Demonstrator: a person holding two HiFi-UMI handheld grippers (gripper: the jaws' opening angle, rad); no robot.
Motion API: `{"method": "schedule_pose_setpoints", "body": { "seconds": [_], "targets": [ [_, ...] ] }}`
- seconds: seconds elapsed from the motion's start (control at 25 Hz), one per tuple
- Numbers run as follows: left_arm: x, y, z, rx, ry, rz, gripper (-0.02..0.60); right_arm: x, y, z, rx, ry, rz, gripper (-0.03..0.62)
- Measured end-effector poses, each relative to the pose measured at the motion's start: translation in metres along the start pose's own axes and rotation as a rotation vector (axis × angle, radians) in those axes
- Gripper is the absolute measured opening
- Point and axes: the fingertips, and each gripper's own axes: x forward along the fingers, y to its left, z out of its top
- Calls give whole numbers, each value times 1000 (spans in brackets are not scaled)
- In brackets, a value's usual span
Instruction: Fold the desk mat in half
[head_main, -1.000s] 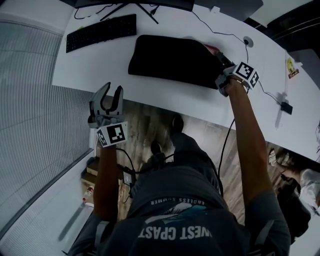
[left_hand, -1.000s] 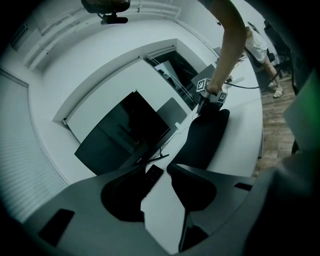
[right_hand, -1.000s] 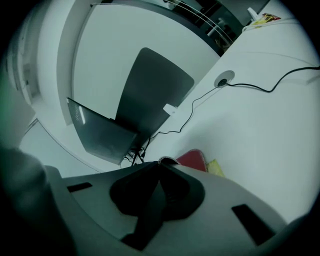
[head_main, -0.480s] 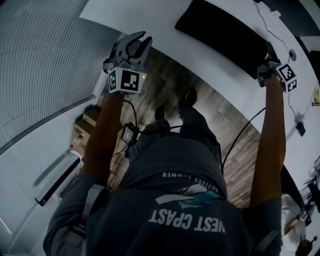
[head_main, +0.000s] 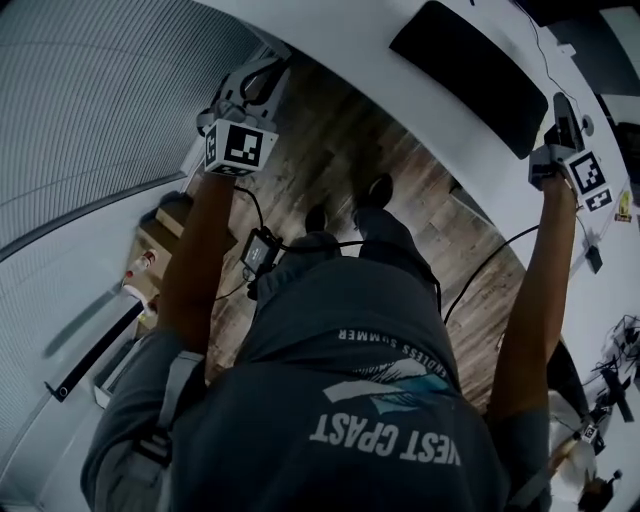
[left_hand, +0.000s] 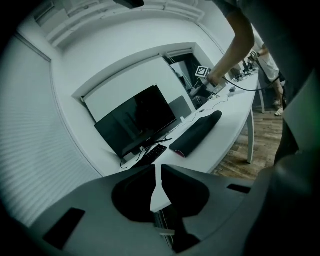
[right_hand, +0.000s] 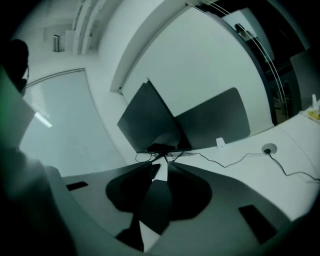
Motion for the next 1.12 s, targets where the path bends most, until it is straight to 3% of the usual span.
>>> {"method": "schedule_pose_setpoints", "body": {
  "seconds": [0.24, 0.44, 0.72, 0.88, 1.12],
  "targets": [
    [-51, 20, -24, -88, -6, 58, 32, -44, 116, -3, -291, 25, 179, 47],
    [-100, 46, -25, -159, -60, 112, 27, -89, 190, -25, -505, 65, 221, 37],
    [-169, 71, -26, -302, -107, 124, 26, -151, 261, -54, -659, 91, 238, 32],
    [-198, 68, -18, -290, -131, 94, 26, -180, 296, -68, -738, 90, 257, 29],
    [-231, 55, 3, -271, -184, 9, 26, -217, 333, -78, -739, 54, 267, 28]
  ]
}}
